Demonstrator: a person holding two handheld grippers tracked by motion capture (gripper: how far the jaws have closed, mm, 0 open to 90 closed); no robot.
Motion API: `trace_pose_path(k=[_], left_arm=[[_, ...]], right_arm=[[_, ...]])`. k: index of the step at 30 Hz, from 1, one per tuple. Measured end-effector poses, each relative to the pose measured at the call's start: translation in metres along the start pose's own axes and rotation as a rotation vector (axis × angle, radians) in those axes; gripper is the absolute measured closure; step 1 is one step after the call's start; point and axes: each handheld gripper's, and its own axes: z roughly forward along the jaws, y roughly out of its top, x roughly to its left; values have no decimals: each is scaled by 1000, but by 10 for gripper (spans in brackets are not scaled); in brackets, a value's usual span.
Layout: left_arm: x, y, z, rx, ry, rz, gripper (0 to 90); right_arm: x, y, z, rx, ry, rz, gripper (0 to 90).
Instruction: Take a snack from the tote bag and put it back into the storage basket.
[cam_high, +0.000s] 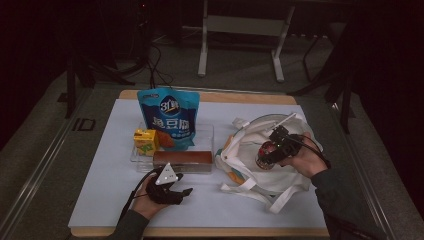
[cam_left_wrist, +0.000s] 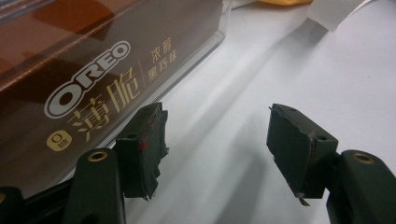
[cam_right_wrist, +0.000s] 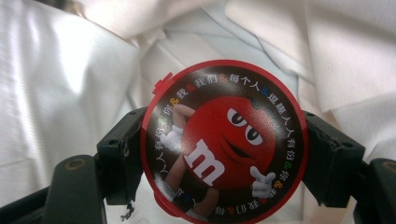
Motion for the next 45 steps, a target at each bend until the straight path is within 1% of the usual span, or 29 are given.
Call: trace_pose_path(k=[6, 13, 20, 24, 26, 28, 31, 38, 45], left_arm=[[0, 0, 0, 0, 0, 1, 372], [0, 0, 0, -1, 0, -1, 372], [0, 0, 0, -1, -1, 0, 372], [0, 0, 0, -1, -1, 0, 372], [0, 0, 0, 0, -2, -1, 372], [0, 0, 0, 0, -2, -1, 372], [0, 0, 0, 0, -2, 0, 372], [0, 0, 0, -1, -3, -1, 372], [0, 0, 0, -2, -3, -2, 372]], right_arm=[[8, 8, -8, -9, 16, -31, 256], [14, 15, -13, -22, 42, -59, 256], [20, 24, -23, -55, 64, -80, 256], [24, 29, -27, -63, 76, -94, 256], [26, 32, -29, -69, 75, -108, 256], [29, 34, -31, -71, 75, -110, 256], [33, 37, -33, -76, 83, -122, 255], [42, 44, -38, -84, 81, -164, 256], [50, 53, -44, -94, 99, -194, 256]])
